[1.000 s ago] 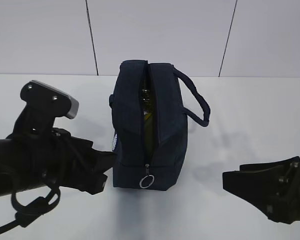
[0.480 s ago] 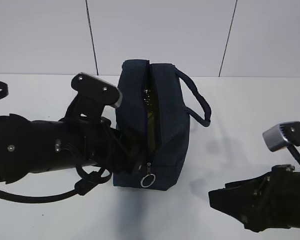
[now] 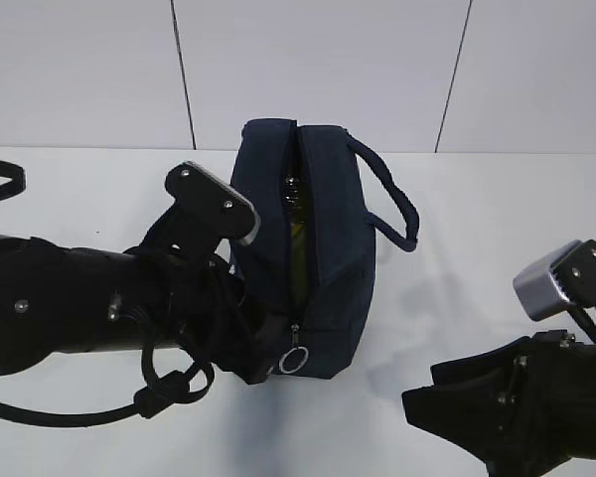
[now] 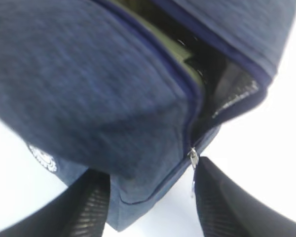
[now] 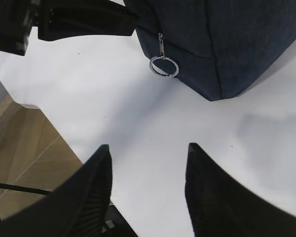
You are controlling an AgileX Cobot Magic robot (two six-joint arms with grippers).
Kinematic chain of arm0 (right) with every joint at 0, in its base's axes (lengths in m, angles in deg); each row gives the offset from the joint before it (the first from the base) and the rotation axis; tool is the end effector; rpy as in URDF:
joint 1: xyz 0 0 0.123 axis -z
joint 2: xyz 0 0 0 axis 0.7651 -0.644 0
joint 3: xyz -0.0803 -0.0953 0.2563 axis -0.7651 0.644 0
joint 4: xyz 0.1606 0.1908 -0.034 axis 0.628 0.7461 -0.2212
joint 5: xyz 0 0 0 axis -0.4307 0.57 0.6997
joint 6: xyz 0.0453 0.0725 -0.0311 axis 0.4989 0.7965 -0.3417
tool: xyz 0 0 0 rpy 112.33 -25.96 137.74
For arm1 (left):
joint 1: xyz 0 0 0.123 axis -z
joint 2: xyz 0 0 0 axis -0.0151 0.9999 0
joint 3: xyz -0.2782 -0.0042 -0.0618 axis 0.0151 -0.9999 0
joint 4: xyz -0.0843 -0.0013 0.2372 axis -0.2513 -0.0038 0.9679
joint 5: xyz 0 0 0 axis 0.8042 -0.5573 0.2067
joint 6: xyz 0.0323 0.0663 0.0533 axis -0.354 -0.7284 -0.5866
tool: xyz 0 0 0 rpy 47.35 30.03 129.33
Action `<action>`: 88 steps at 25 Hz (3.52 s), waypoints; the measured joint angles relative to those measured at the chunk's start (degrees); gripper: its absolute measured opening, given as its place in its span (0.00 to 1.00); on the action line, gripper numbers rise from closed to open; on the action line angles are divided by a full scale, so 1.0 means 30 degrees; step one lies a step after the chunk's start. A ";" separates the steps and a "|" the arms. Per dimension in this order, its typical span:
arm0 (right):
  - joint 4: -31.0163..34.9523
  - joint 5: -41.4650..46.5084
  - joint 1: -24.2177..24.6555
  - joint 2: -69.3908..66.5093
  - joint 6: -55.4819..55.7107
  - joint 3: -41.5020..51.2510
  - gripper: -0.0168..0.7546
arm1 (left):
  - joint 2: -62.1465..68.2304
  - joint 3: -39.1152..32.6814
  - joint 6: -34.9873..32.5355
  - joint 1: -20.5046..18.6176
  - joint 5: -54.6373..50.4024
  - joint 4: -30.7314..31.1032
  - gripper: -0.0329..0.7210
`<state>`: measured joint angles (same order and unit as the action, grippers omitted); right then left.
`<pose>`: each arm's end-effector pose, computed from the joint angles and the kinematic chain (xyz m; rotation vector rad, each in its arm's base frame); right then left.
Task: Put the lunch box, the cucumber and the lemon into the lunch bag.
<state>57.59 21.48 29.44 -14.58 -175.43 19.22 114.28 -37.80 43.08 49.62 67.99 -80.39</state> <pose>0.1648 0.1117 0.1872 -0.6906 2.1352 0.7990 0.2085 -0.2314 0.1714 0.9127 2.1440 -0.3927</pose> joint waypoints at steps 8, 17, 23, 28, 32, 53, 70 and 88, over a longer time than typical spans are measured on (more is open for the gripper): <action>0.0000 0.0582 0.0000 -0.1859 -0.0673 -0.0465 0.52 | 0.0000 0.0000 0.0000 -0.0302 0.0177 0.1738 0.50; 0.0000 0.3204 0.0000 -0.5729 -0.0755 -0.2303 0.52 | 0.0000 0.0000 0.0000 -0.0342 -0.0107 0.1900 0.23; 0.0017 0.3700 0.0000 -0.7560 -0.2027 -0.3605 0.52 | 0.0000 0.0000 0.0000 -0.0342 -0.0563 0.1900 0.17; 0.0017 0.3955 0.0000 -0.8932 -0.2311 -0.4440 0.52 | 0.0000 0.0000 0.0000 -0.0342 -0.0747 0.1900 0.07; 0.0017 0.4455 0.0000 -0.9578 -0.2358 -0.4952 0.53 | 0.0000 0.0000 0.0000 -0.0342 -0.0794 0.1851 0.07; 0.0017 0.4068 0.0000 -1.1044 -0.2358 -0.6986 0.53 | -0.0950 0.0000 0.0034 -0.0342 -0.1979 0.1064 0.06; 0.0017 0.4034 0.0000 -1.1044 -0.2151 -0.7098 0.53 | -0.0950 0.1184 0.0034 -0.0240 -0.3030 0.0320 0.06; 0.0051 0.3921 0.0000 -1.2379 0.0963 -0.7885 0.53 | -0.0950 0.2449 0.0034 -0.0240 -0.5012 0.0250 0.06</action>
<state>57.74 33.24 29.44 -51.72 -172.54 -4.43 111.43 -30.46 43.18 48.90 52.96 -79.64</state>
